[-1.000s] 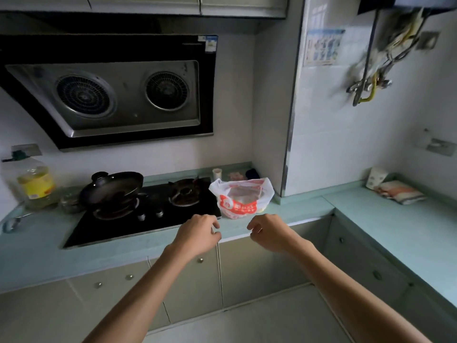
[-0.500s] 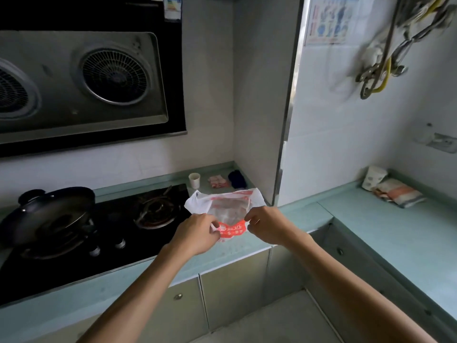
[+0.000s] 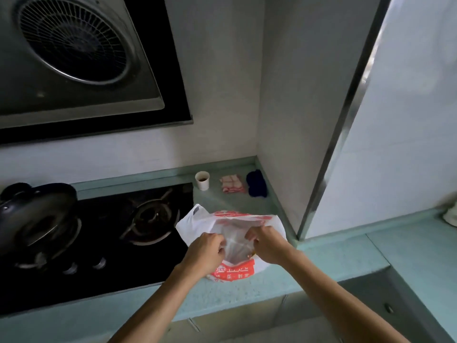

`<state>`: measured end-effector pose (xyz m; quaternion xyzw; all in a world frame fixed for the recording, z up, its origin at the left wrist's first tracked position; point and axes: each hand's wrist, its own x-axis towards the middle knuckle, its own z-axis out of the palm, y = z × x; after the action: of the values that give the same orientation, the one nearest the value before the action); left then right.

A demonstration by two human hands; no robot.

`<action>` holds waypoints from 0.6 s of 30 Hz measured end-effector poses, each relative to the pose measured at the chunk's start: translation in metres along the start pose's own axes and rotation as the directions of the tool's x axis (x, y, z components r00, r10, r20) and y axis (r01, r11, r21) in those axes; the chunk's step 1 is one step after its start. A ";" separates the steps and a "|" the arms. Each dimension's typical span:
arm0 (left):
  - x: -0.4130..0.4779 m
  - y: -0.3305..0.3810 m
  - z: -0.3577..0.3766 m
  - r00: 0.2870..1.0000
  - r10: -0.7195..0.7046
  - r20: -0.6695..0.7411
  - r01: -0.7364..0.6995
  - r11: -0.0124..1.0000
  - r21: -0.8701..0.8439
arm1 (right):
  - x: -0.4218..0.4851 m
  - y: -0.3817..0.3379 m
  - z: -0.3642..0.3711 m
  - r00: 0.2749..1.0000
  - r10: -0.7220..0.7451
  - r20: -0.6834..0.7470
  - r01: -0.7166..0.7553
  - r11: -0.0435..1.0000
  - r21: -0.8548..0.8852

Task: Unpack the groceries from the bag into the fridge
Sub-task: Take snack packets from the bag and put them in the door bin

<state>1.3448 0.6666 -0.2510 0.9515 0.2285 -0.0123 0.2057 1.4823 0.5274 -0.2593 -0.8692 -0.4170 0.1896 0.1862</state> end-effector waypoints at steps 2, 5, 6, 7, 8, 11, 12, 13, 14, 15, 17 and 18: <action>0.016 -0.003 0.019 1.000 -0.003 0.020 0.003 1.000 -0.009 | 0.015 0.016 0.017 0.998 -0.006 0.064 0.010 0.999 -0.053; 0.034 -0.008 0.050 0.993 0.004 0.122 -0.003 1.000 -0.009 | 0.023 0.034 0.038 0.984 -0.054 0.171 0.063 0.997 -0.050; 0.039 -0.011 0.060 0.986 0.008 0.167 -0.008 1.000 0.000 | 0.024 0.040 0.044 0.977 -0.069 0.203 0.080 0.996 -0.047; 0.044 -0.013 0.069 0.980 0.014 0.200 -0.018 1.000 0.019 | 0.025 0.046 0.049 0.971 -0.062 0.231 0.078 0.995 -0.062; 0.048 -0.015 0.078 0.974 0.015 0.225 -0.025 0.999 0.041 | 0.027 0.053 0.055 0.966 -0.040 0.256 0.066 0.994 -0.093; 0.061 -0.021 0.100 0.965 0.028 0.262 -0.041 0.998 0.042 | 0.030 0.077 0.065 0.953 0.067 0.296 -0.016 0.985 -0.171; 0.064 -0.021 0.106 0.961 0.036 0.276 -0.048 0.998 0.036 | 0.031 0.085 0.067 0.949 0.098 0.298 -0.041 0.981 -0.191; 0.066 -0.021 0.111 0.952 0.042 0.302 -0.052 0.998 0.028 | 0.032 0.091 0.068 0.946 0.124 0.301 -0.061 0.976 -0.211; 0.067 -0.022 0.116 0.943 0.046 0.329 -0.054 0.998 0.014 | 0.033 0.096 0.068 0.942 0.147 0.302 -0.075 0.969 -0.235; 0.068 -0.024 0.122 0.936 0.052 0.348 -0.055 0.998 0.001 | 0.034 0.098 0.067 0.941 0.165 0.296 -0.092 0.965 -0.247; 0.071 -0.026 0.131 0.934 0.064 0.352 -0.061 0.998 -0.020 | 0.042 0.094 0.065 0.962 0.145 0.232 -0.088 0.967 -0.239; 0.074 -0.026 0.135 0.941 0.074 0.331 -0.067 0.997 -0.033 | 0.048 0.090 0.066 0.976 0.115 0.187 -0.074 0.974 -0.213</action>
<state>1.4090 0.6655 -0.3927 0.9412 0.1567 -0.1625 0.2514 1.5372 0.5241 -0.3677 -0.8794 -0.4087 0.2400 0.0439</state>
